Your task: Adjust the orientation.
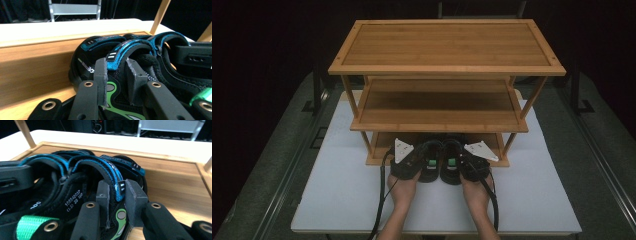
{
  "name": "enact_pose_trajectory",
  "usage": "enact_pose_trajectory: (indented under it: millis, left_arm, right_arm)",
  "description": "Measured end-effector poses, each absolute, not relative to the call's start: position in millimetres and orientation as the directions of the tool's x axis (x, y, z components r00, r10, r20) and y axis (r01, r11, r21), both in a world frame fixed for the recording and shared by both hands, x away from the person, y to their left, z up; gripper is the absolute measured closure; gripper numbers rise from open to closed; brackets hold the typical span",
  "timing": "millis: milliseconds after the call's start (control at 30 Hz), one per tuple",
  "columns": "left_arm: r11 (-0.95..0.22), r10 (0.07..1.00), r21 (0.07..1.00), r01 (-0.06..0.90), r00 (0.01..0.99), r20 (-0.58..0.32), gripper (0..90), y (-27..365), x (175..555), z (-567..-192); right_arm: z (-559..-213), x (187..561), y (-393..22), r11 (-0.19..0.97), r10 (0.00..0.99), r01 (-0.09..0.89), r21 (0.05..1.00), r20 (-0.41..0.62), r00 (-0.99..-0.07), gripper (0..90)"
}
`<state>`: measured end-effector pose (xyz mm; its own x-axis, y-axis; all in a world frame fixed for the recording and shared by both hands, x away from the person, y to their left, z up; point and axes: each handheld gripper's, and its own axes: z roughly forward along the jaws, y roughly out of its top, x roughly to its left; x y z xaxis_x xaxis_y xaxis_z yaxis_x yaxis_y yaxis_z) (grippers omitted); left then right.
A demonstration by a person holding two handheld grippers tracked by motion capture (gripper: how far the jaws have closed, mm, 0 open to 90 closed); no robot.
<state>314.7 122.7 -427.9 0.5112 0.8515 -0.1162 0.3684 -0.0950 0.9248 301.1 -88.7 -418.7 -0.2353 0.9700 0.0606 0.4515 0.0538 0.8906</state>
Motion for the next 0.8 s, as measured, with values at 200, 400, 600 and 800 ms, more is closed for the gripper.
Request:
enact_pose_trajectory:
  millis: [200,400,600,800]
  left_arm:
    - [-0.047,0.843,0.918,0.394,0.509,-0.175,70.3,126.9,316.8,-427.9]
    - [-0.039,0.837,0.915,0.402,0.514,-0.19,61.7,133.4,316.9,-425.0]
    - [-0.063,0.829,0.916,0.395,0.532,-0.173,54.8,142.1,314.9,-416.4]
    - [-0.088,0.823,0.923,0.374,0.55,-0.144,51.9,145.0,307.0,-411.0]
  right_arm:
    - [-418.9,302.7,-91.2,0.045,0.969,0.455,0.889,0.072,-0.236,72.9]
    - [-417.4,301.5,-94.8,0.039,0.972,0.457,0.889,0.073,-0.225,67.4]
    - [-412.7,296.7,-98.8,0.04,0.971,0.449,0.892,0.072,-0.229,61.3]
    - [-407.9,289.1,-104.4,0.042,0.967,0.444,0.895,0.075,-0.242,58.2]
